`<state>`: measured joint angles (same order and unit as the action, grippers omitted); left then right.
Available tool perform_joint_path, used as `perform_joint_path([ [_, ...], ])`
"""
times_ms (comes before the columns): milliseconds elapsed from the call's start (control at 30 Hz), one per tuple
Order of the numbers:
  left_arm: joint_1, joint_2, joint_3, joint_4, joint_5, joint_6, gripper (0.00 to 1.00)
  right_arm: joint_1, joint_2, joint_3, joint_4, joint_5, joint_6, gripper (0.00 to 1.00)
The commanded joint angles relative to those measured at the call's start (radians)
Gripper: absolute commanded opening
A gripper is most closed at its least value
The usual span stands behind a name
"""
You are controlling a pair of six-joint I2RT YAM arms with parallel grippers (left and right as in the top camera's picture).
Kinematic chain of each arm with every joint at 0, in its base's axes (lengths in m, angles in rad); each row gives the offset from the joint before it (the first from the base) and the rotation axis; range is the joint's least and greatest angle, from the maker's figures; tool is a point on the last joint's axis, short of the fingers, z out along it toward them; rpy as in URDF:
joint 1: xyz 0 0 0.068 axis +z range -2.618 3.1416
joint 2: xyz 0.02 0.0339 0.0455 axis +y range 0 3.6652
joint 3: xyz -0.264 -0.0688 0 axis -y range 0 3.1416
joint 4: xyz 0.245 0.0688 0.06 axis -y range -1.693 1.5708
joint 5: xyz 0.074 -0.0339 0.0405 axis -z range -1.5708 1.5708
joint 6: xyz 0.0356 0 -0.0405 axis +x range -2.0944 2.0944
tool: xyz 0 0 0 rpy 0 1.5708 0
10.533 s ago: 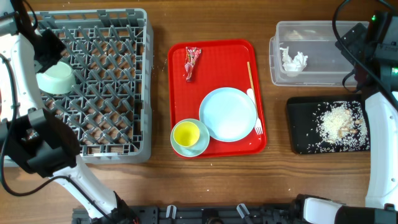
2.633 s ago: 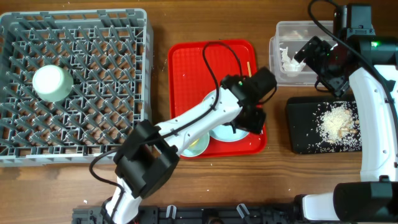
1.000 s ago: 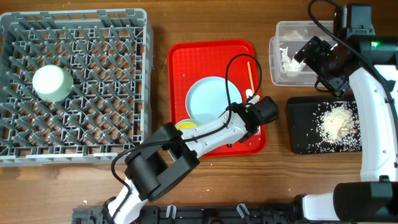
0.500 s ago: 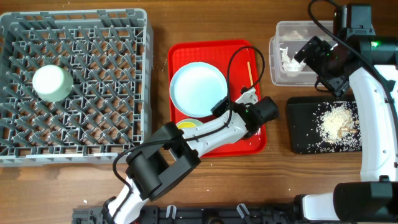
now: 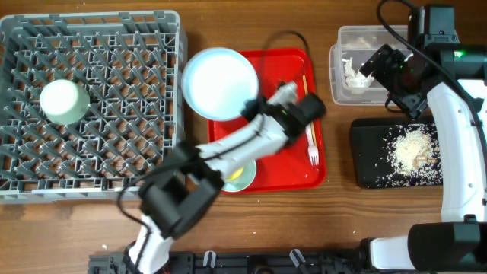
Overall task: Sort waste into correct bins and load items into the dishwasher rack
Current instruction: 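Carry the plate to the grey rack and stand it upright, then release the plate and move the left gripper to the yellow cup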
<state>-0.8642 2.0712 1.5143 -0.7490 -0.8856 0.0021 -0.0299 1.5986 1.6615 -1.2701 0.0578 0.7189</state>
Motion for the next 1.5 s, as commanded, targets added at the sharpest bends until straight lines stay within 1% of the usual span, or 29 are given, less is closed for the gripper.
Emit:
perform_joint_path([
  [0,0.105,-0.171,0.024,0.001,0.007,0.016,0.04,-0.002,-0.023,0.021,0.003,0.024,0.015,1.0],
  [33,0.13,-0.2,0.024,0.0,0.053,0.016,0.04,-0.002,-0.023,0.021,0.003,0.024,0.015,1.0],
  [67,0.179,-0.253,0.024,-0.004,0.158,0.014,0.04,-0.002,-0.023,0.021,0.003,0.024,0.015,1.0],
  [233,0.335,-0.372,0.024,-0.007,0.42,-0.034,0.04,-0.002,-0.023,0.021,0.003,0.024,0.015,1.0],
  [367,0.44,-0.405,0.024,-0.006,0.586,-0.033,0.04,-0.002,-0.023,0.021,0.003,0.024,0.014,1.0],
  [400,0.469,-0.406,0.024,-0.005,0.666,-0.033,0.04,-0.002,-0.023,0.021,0.003,0.024,0.015,1.0],
  [500,0.536,-0.405,0.023,0.023,0.836,-0.034,0.04,-0.002,-0.023,0.021,0.003,0.024,0.014,1.0],
  [567,0.559,-0.405,0.023,0.058,0.892,-0.034,0.04,-0.002,-0.023,0.021,0.003,0.024,0.015,1.0],
  [700,0.58,-0.404,0.023,0.111,0.897,-0.034,0.04,-0.002,-0.023,0.021,0.003,0.024,0.015,1.0],
  [867,0.631,-0.4,0.023,0.125,0.919,-0.044,0.04,-0.002,-0.023,0.021,0.003,0.024,0.015,1.0],
  [1200,0.842,-0.399,0.023,0.138,1.35,-0.069,0.04,-0.002,-0.023,0.021,0.003,0.024,0.014,1.0],
  [1233,0.878,-0.399,0.023,0.136,1.395,-0.1,0.04,-0.002,-0.023,0.021,0.003,0.024,0.014,1.0],
  [1400,0.969,-0.399,0.023,0.12,1.534,-0.13,0.04,-0.002,-0.023,0.021,0.003,0.024,0.014,1.0],
  [1467,1.003,-0.399,0.023,0.108,1.54,-0.153,0.04,-0.002,-0.023,0.021,0.003,0.024,0.014,1.0],
])
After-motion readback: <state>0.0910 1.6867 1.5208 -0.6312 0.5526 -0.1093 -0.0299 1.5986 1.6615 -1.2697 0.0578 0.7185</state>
